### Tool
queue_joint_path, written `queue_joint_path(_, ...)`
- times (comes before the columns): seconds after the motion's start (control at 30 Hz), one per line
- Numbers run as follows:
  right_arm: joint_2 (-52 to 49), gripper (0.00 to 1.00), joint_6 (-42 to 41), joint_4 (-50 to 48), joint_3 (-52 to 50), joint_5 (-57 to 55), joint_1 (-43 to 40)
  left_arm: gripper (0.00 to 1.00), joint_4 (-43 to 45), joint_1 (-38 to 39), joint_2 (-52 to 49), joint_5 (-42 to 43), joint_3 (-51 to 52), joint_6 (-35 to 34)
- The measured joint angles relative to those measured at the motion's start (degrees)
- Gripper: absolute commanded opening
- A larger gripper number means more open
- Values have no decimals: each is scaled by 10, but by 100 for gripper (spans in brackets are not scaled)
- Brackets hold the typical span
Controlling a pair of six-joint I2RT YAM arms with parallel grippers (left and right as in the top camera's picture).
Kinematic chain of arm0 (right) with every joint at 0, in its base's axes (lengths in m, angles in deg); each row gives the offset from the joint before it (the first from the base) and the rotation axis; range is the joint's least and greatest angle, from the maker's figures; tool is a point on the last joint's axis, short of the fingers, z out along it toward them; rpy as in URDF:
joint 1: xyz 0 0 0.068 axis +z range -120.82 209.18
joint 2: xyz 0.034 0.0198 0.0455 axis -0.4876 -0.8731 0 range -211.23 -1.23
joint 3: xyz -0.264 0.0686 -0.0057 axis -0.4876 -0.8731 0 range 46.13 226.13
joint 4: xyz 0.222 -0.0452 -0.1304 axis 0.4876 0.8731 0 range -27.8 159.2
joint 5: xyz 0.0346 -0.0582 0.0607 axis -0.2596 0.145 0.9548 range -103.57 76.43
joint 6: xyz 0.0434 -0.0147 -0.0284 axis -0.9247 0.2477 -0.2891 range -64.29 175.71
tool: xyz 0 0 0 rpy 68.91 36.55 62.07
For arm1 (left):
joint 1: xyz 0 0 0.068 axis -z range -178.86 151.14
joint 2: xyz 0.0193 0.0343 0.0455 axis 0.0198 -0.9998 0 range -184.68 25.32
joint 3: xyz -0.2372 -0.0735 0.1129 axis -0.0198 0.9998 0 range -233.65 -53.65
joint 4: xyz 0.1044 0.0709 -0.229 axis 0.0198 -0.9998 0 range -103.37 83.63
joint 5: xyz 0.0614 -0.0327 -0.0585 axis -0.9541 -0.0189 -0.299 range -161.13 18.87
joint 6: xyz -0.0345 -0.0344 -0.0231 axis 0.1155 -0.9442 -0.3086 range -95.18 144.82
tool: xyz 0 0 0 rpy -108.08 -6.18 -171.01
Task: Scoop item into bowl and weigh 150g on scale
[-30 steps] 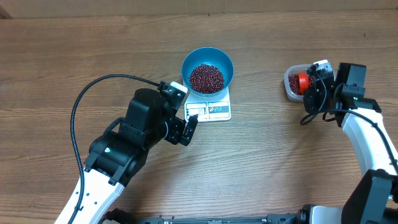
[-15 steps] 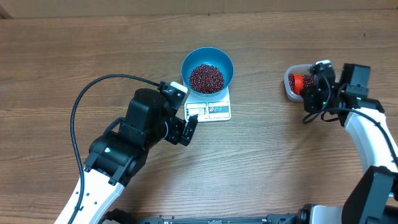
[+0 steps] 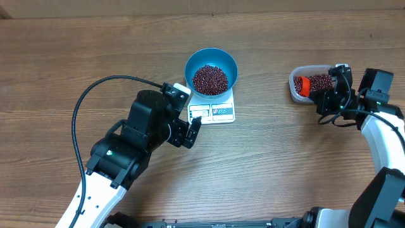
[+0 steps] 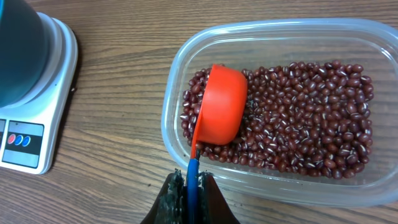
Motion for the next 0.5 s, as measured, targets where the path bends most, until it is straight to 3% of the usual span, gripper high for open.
queue_joint_path(0.5, 0, 4, -51, 0, 0, 15, -33, 99, 0, 0, 0, 0, 0, 0)
